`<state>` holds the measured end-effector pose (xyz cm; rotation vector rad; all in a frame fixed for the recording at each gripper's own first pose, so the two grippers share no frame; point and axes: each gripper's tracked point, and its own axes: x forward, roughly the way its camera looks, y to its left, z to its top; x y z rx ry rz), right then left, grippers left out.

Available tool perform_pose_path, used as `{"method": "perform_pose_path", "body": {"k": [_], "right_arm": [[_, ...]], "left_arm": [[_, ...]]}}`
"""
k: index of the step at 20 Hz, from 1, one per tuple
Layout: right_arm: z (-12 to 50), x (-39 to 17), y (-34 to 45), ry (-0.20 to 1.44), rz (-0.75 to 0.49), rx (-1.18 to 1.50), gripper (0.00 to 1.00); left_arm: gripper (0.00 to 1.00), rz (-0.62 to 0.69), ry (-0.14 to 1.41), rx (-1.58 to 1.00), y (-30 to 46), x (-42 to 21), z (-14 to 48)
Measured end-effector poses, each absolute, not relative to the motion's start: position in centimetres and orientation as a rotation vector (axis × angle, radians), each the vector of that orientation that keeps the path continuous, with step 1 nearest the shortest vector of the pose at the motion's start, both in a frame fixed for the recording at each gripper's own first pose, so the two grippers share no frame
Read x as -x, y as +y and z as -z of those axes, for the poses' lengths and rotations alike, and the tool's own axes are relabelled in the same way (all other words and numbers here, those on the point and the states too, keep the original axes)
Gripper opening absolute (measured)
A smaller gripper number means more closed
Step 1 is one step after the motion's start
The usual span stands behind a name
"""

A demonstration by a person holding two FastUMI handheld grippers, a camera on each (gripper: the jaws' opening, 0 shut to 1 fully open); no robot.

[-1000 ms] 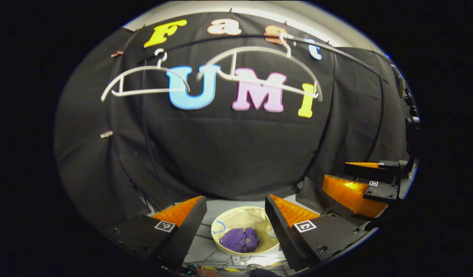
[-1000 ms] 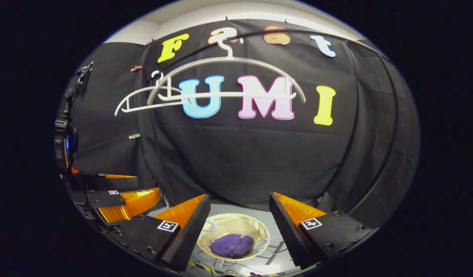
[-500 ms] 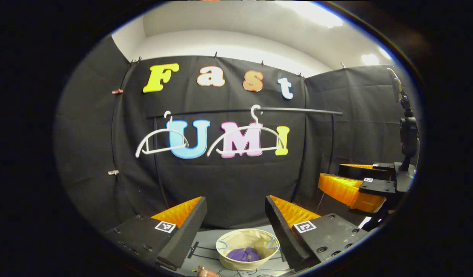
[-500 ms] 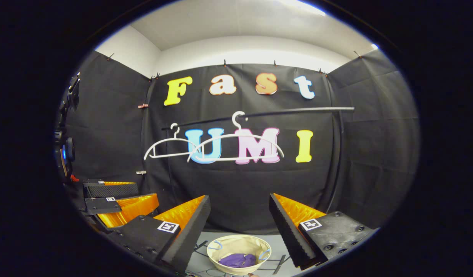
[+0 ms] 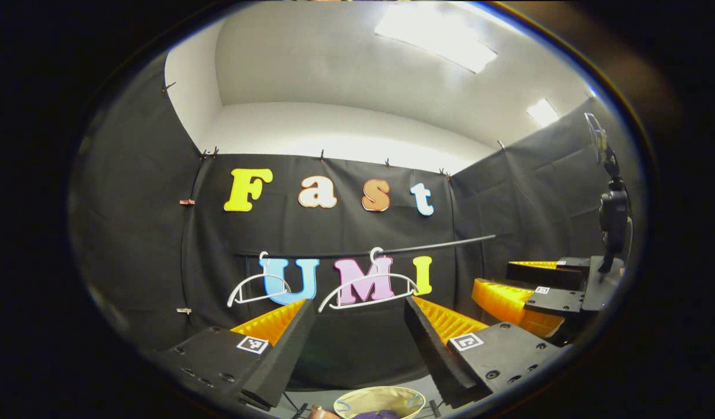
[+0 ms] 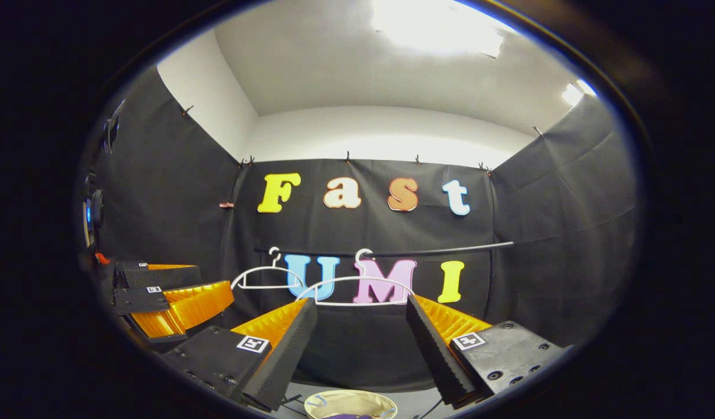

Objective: Grasp the clothes on the hanger with both hands and then place them into the laundry hamper below.

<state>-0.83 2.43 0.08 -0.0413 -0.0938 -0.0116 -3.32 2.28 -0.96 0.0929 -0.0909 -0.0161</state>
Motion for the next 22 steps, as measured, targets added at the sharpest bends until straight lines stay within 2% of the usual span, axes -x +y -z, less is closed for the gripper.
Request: {"method": "perform_pose_path", "body": {"k": [1, 2, 3, 7, 8, 11, 14, 20, 22], "right_arm": [[-0.9, 0.9, 2.5, -0.118, 0.006, 0.04, 0.94], [-1.5, 1.0, 2.7, -0.137, 0.005, 0.036, 1.0], [-1.9, 1.3, 2.9, -0.15, 0.007, 0.027, 0.99], [-3.2, 2.1, 4.4, -0.185, -0.014, 0.022, 0.97], [-3.1, 2.0, 4.4, -0.181, -0.013, 0.032, 0.94], [-3.8, 2.2, 4.5, -0.19, -0.005, 0.014, 0.98], [-4.3, 2.6, 4.0, -0.198, 0.017, 0.003, 0.94], [-4.0, 3.0, 4.2, -0.177, 0.026, 0.003, 0.94], [-4.2, 3.0, 4.2, -0.179, 0.025, 0.001, 0.98]], "left_arm": [[0.99, -0.011, -0.137, -0.1, 3.1, 3.6, -0.4], [0.94, -0.023, -0.176, -0.107, 3.5, 3.9, -1.5], [0.99, -0.029, -0.204, -0.113, 3.3, 4.2, -1.8], [0.96, -0.037, -0.282, -0.108, 3.3, 5.4, -3.9], [0.96, -0.038, -0.282, -0.101, 3.3, 5.5, -3.9], [0.96, -0.043, -0.266, -0.1, 3.9, 5.0, -3.5], [0.96, -0.048, -0.236, -0.106, 4.2, 4.8, -2.6], [0.96, -0.026, -0.218, -0.095, 4.0, 5.1, -2.1], [0.98, -0.024, -0.213, -0.091, 4.3, 5.2, -2.1]]}}
